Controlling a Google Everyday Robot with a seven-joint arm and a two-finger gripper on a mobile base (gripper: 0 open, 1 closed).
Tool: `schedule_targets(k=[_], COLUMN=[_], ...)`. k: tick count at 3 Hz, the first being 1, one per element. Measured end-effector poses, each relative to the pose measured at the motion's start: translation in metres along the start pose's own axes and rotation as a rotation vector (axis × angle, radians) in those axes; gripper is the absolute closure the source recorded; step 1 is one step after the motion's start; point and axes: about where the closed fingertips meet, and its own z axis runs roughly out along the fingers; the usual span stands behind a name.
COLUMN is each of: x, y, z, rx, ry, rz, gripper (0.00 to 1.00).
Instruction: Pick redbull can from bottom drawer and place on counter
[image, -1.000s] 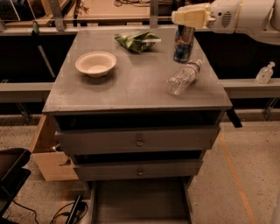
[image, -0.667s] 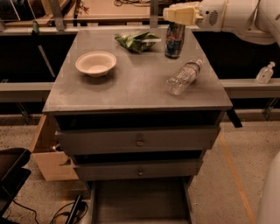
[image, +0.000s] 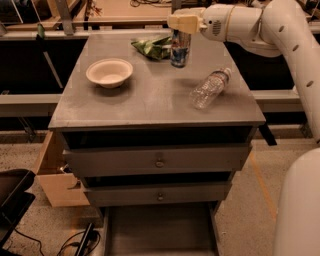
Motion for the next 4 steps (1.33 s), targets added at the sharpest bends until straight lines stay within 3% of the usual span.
schedule_targets(k=[2,4], x=[0.023,0.069], y=[0.01,0.022], z=[0.023,0.033], rx=[-0.006,-0.006], ry=[-0.01,-0.002], rz=[-0.042,-0.044], gripper=[1.0,1.0])
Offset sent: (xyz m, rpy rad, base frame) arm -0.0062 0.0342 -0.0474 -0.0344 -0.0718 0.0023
